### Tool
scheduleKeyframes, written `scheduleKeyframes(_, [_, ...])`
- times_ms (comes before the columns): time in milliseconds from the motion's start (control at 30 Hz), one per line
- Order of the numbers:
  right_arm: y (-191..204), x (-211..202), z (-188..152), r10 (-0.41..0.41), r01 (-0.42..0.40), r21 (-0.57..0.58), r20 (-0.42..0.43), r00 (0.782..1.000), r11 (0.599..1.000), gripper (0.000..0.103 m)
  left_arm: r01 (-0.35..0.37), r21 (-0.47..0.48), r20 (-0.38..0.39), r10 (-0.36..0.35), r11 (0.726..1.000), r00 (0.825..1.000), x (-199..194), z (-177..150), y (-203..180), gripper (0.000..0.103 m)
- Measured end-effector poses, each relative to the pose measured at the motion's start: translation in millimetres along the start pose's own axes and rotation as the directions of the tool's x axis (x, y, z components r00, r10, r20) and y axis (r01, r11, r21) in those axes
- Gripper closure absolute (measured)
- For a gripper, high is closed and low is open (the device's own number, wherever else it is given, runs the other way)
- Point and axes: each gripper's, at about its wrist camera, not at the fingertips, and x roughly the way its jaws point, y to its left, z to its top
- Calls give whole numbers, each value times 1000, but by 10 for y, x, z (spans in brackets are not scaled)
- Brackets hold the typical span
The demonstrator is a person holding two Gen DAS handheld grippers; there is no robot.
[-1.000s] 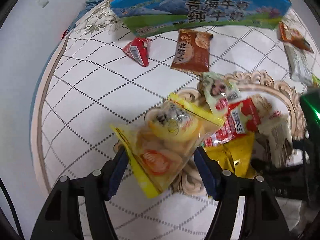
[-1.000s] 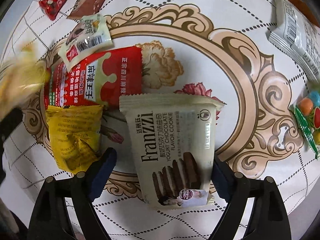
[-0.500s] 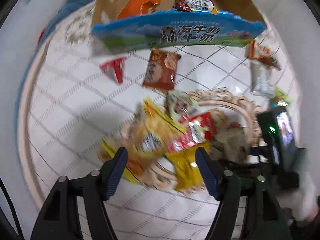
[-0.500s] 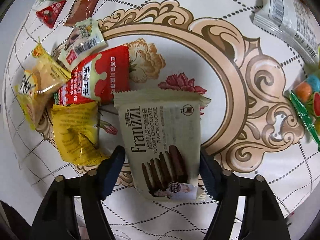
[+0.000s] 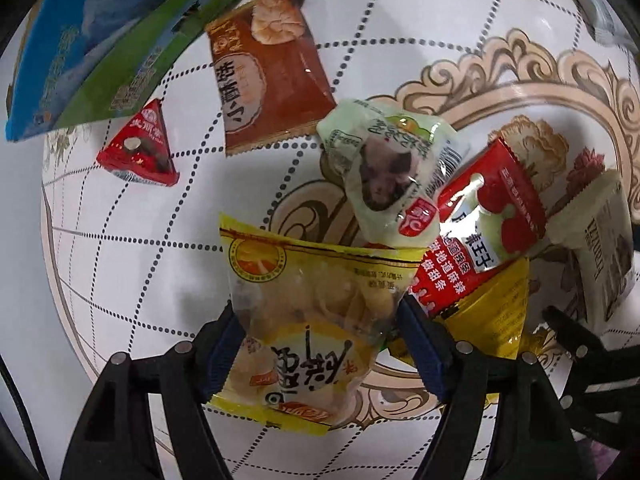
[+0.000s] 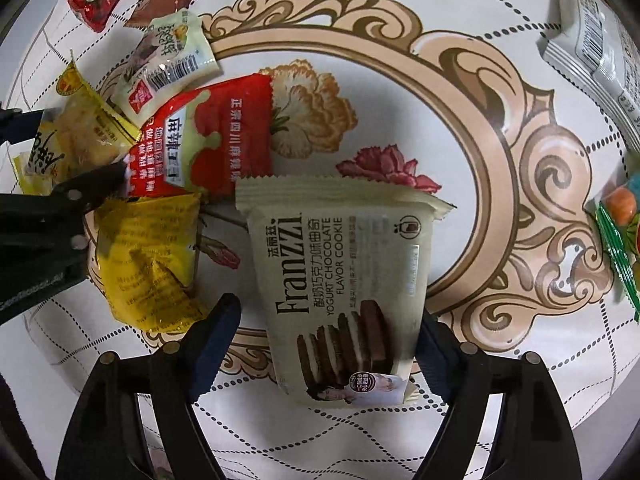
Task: Organize snacks
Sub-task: 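Carry both packs into the cardboard box and release them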
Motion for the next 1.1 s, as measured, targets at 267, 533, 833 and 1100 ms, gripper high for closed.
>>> scheduleKeyframes(267, [56, -11, -93, -14, 15, -4, 43, 999, 1000, 27, 49, -126, 93, -38, 991, 995, -26, -159, 191, 43])
scheduleKeyframes(533, [82, -132, -300, -37, 36, 9, 144, 989, 999, 42, 148, -278, 194, -96, 949, 976, -130, -564, 408, 55])
scheduleKeyframes(833, [36, -784, -495, 52, -61, 24, 274, 960, 998, 42, 358, -376, 391, -204, 855, 897, -883, -985, 924, 56])
scheduleKeyframes(1100, [58, -2159, -119, 173, -192, -5, 465, 869, 981, 42, 540, -368, 567, -277, 757, 775, -1898, -270, 1543, 56])
